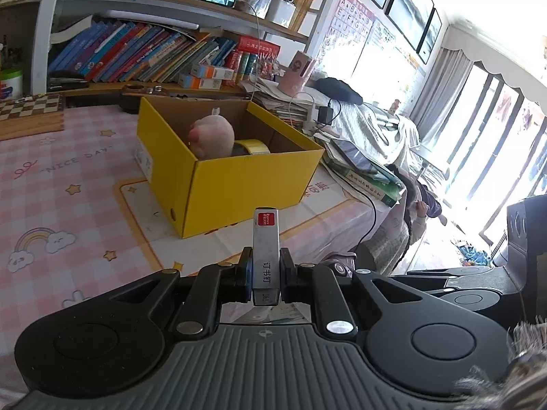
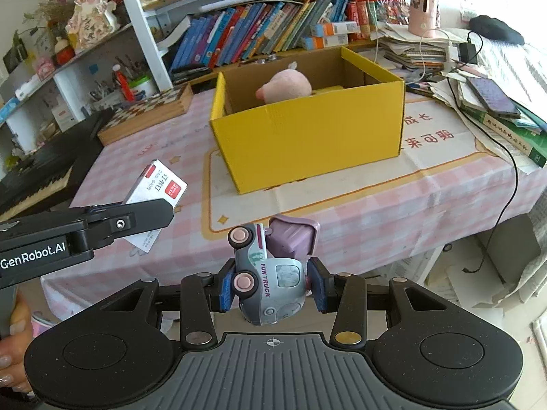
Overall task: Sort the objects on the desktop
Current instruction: 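Carry the white box and grey toy truck in both tools over the yellow box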
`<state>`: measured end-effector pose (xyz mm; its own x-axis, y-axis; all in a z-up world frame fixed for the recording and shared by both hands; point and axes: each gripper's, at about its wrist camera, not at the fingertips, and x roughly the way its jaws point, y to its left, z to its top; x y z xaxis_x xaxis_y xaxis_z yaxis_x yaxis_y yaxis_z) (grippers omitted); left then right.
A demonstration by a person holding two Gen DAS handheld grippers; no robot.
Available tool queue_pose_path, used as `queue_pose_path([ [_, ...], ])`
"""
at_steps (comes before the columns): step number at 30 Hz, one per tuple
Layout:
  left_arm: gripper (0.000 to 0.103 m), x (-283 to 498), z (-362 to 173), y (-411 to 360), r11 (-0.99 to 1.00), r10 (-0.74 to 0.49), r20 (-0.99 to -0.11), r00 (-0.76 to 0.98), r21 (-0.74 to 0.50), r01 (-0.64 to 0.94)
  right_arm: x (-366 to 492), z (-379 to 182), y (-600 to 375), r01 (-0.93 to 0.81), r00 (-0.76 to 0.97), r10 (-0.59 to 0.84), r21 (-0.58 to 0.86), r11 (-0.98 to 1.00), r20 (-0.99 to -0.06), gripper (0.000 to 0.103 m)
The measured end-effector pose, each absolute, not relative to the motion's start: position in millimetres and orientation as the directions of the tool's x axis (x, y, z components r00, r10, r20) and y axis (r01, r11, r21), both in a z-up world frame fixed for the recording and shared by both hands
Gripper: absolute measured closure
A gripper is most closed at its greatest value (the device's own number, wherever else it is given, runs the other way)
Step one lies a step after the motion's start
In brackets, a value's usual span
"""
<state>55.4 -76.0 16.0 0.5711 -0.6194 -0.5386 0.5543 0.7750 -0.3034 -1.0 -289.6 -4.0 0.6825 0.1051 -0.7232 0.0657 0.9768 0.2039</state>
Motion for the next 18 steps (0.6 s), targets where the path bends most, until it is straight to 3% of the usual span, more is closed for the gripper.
queue_pose_path([
  [18, 0.090, 98.8, 22.3, -146.0, 0.798, -0.592, -0.529, 0.608, -0.275, 0.537, 46.9, -1.1, -357.5, 0.016, 0.705, 0.118, 0.182, 0.983, -0.699, 0.060],
])
